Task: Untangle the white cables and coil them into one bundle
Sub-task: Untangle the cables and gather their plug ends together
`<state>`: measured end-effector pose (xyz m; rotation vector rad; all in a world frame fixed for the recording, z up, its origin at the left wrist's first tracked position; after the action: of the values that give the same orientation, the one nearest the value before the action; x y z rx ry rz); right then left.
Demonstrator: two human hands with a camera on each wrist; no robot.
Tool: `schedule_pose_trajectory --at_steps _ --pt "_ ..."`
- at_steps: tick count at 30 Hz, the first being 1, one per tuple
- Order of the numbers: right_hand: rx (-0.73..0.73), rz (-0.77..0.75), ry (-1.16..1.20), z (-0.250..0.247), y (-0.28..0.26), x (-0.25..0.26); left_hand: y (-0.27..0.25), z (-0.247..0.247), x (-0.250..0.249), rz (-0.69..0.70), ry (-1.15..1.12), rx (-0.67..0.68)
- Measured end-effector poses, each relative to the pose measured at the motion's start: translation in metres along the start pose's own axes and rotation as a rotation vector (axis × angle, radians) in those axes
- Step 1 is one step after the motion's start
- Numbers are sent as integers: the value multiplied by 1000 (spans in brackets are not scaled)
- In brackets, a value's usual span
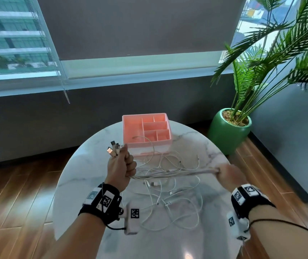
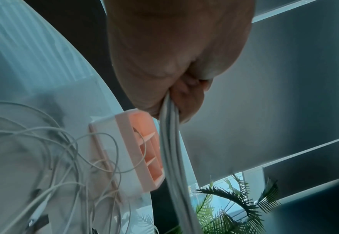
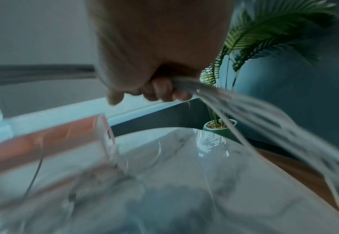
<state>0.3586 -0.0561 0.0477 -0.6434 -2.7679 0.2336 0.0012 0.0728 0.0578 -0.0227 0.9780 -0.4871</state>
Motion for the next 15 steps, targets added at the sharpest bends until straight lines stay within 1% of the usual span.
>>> schedule_pose_trajectory --at_steps 2,3,4,5,6,7,10,12,13,15 --pt "-299 6 20 -51 -4 1 0 12 6 -9 -9 18" --pt "-398 -10 29 -67 -6 4 0 16 6 -5 -6 24" --pt "-458 -37 33 -75 -7 6 0 18 4 0 2 28" --pt "-452 -76 36 -74 -7 9 0 18 2 3 8 28" --pt "-389 -98 41 -65 -4 11 1 17 0 5 12 24" --pt "-280 -115 21 -43 4 7 1 14 -2 7 16 17" --pt "173 -16 -21 42 9 -7 0 3 -5 12 47 -7" --pt "394 -10 -32 84 0 -2 -2 -4 -2 4 69 -23" --pt "456 -45 -33 96 -4 8 -3 -8 0 0 69 -35" --pt "512 -149 8 102 -11 41 -5 -14 2 0 48 -55"
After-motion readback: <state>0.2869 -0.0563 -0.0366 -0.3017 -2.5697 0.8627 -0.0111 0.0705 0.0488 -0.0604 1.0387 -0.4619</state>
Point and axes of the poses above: each hand's wrist, its own y-axis towards the middle knuckle, its own z-axis out of the palm, x = y × z, the point moved 9 cm from there along y, towards the middle knuckle, and after that the axes turned 8 degrees about x, right-handed, at the moved point
